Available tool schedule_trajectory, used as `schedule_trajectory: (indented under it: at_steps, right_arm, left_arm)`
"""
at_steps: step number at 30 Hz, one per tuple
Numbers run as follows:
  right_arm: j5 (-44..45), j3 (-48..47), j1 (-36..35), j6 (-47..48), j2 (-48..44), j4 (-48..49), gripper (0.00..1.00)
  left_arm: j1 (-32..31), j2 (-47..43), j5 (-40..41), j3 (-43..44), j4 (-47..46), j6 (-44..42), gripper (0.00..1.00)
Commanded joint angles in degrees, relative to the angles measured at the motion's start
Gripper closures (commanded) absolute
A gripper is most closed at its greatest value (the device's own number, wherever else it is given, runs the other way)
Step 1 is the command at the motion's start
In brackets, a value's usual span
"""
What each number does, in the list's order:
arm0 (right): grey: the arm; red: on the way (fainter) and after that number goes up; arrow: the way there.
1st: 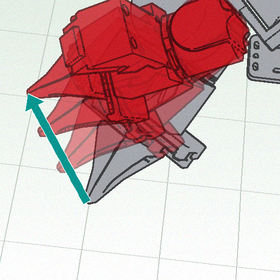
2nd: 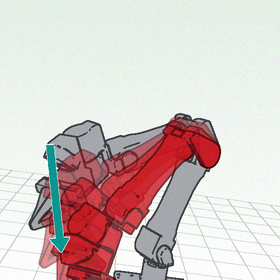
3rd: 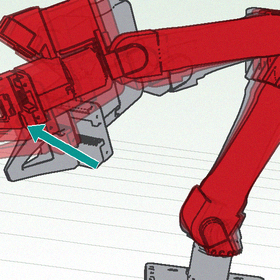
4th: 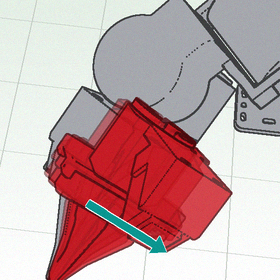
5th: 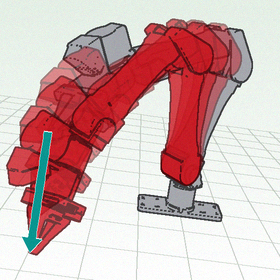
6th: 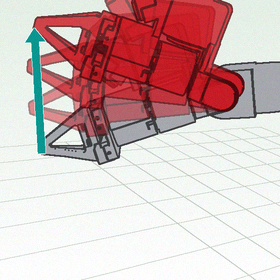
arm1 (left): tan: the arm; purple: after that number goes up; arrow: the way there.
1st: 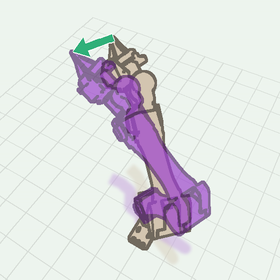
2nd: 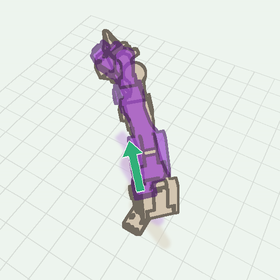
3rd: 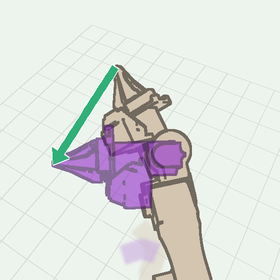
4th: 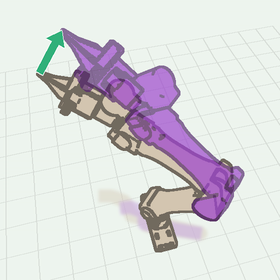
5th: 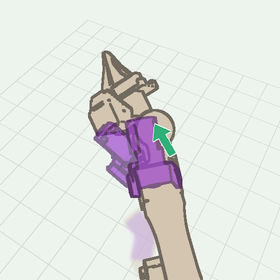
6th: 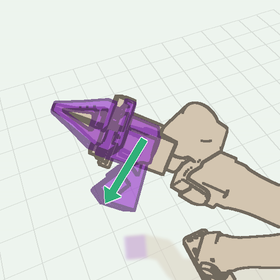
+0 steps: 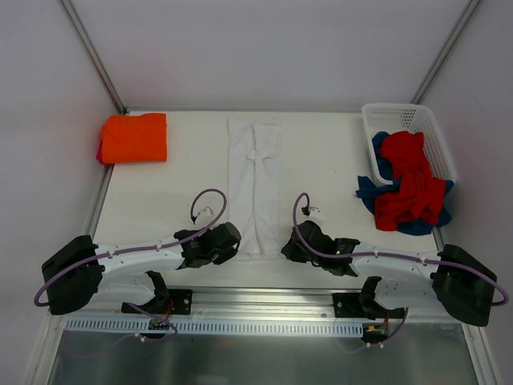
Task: Fold and stack the t-shirts
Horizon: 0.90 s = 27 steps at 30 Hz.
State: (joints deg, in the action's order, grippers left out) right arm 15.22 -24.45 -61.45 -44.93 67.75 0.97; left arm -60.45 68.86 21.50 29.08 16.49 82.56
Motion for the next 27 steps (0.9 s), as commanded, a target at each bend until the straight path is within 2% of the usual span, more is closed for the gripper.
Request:
schedule_trajectory:
  at_steps: [1, 10, 18, 21, 27]
  right_arm:
    - [4.2, -2.3, -0.2, 0.4, -4.2, -8.9, 1.00]
    - [3.9, -9.6, -0.2, 2.6, -3.6, -14.4, 0.99]
    - [7.8, -16.5, 0.0, 6.1, 0.5, -18.4, 1.00]
    - [8.6, -19.6, 1.1, 8.0, 2.4, -19.0, 0.99]
    - [7.4, -26.9, 5.4, 12.4, 9.1, -20.0, 0.99]
  left_arm:
    - [-0.6, -3.5, 0.4, -1.2, 3.2, -0.7, 1.00]
    - [-0.5, -4.3, -1.3, 4.4, 4.4, -4.3, 1.00]
    - [0.9, -4.4, 3.6, 8.8, 5.2, -8.8, 0.97]
    - [4.0, -4.4, 3.6, 10.3, 5.1, -11.3, 0.95]
    - [14.1, -1.4, -0.3, 14.5, 5.0, -17.2, 0.95]
